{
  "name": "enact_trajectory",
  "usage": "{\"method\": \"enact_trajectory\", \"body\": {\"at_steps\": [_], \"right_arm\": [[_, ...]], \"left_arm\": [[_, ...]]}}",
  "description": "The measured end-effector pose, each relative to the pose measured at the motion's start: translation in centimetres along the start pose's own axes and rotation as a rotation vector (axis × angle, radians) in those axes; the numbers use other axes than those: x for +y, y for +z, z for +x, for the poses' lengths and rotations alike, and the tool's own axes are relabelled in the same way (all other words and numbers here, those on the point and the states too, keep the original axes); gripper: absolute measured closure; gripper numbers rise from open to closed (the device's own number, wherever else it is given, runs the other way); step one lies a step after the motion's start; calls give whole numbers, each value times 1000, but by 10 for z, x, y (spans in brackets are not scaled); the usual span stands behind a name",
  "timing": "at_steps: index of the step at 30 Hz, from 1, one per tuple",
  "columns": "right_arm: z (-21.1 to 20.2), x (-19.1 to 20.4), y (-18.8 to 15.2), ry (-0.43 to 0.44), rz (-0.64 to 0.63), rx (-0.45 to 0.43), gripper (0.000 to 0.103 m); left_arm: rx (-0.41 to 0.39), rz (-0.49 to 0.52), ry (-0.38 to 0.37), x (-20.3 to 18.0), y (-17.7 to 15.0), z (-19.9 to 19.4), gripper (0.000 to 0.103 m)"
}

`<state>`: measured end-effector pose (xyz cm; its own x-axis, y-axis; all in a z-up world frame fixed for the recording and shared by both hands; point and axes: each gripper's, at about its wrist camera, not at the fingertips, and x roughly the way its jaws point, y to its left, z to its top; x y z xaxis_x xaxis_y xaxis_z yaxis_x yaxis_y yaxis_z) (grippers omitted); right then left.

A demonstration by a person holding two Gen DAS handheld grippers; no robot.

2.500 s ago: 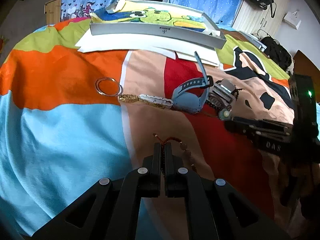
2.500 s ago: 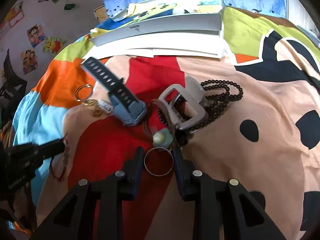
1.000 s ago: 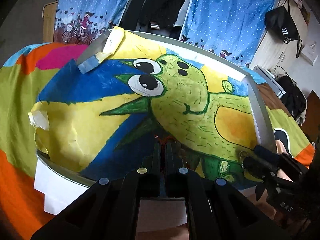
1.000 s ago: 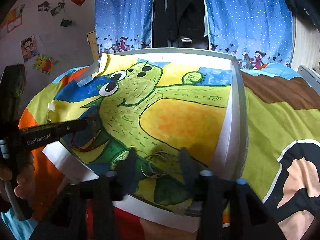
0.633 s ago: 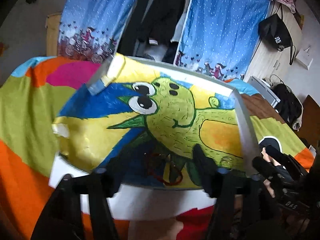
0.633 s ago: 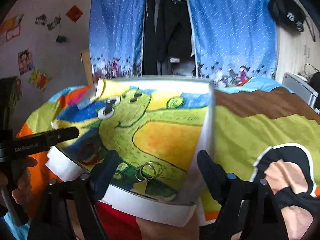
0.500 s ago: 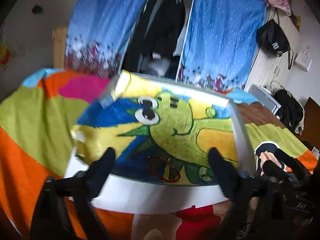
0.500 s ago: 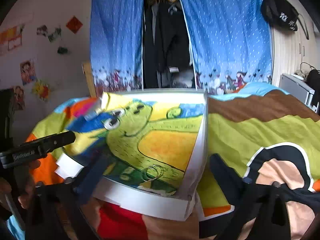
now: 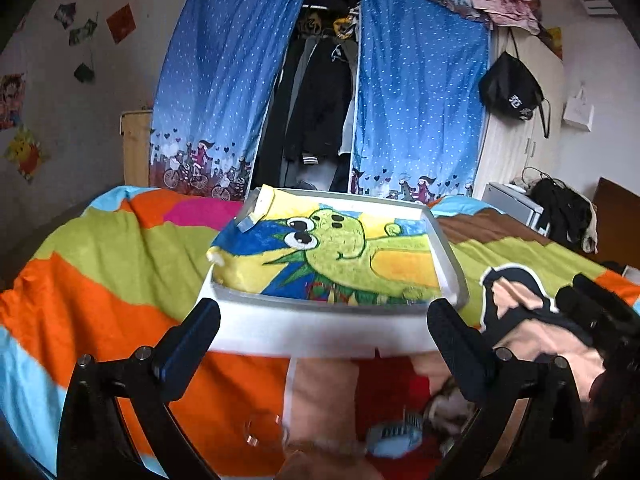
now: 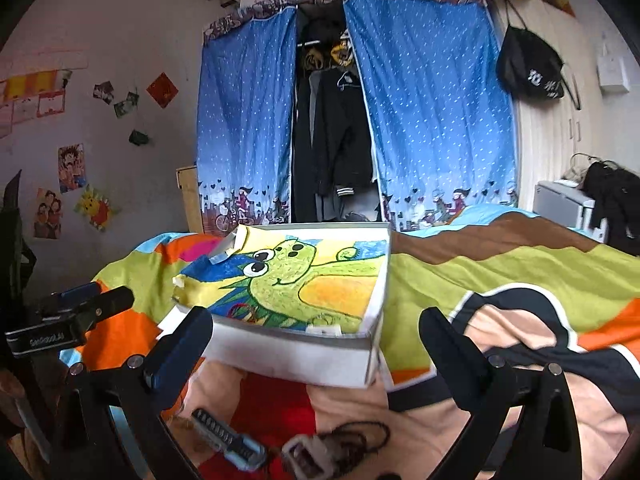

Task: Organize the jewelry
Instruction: 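Move both tools back over the remaining jewelry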

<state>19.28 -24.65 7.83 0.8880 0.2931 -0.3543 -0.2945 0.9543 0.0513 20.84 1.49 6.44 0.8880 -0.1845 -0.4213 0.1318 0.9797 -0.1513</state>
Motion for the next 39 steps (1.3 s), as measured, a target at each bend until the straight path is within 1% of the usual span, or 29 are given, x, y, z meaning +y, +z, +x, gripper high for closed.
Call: {"method": "enact_trajectory", "body": {"at_steps": [3,7,12,15,20,24,27,30,33,39], "right_arm": [[-21,6,-12,-21,-8,-11,0],[-41,12,-31,-41,-17,1,0],[-57,20,-60,-50,-18,56,0],[-63,21,-79,-56,3,97,0],[-67,26,-111,-64,41,182,0],[-67,25,-131,-73,46,234,0],[-63,22,-138,-88,55,270,0],[-59,14,-141,-80,83,289,0],[-51,10,-142,-56,86,318,0],[-35,-4,-137,27,45,352,0]], "left_arm": [[-16,17,-7,-6,-16,-23,1],[0,29,-19,-11,-39,-41,1],[84,74,-22,-15,-76,-50,1],[116,91,-9,-16,-101,-57,1],[166,93,16,-14,-133,-65,1],[232,69,27,-10,-150,-62,1],[244,56,35,-9,-157,-64,1],[248,65,29,-10,-156,-64,1],[268,86,-10,-13,-150,-58,1],[270,112,-99,-23,-135,-37,1]]}}
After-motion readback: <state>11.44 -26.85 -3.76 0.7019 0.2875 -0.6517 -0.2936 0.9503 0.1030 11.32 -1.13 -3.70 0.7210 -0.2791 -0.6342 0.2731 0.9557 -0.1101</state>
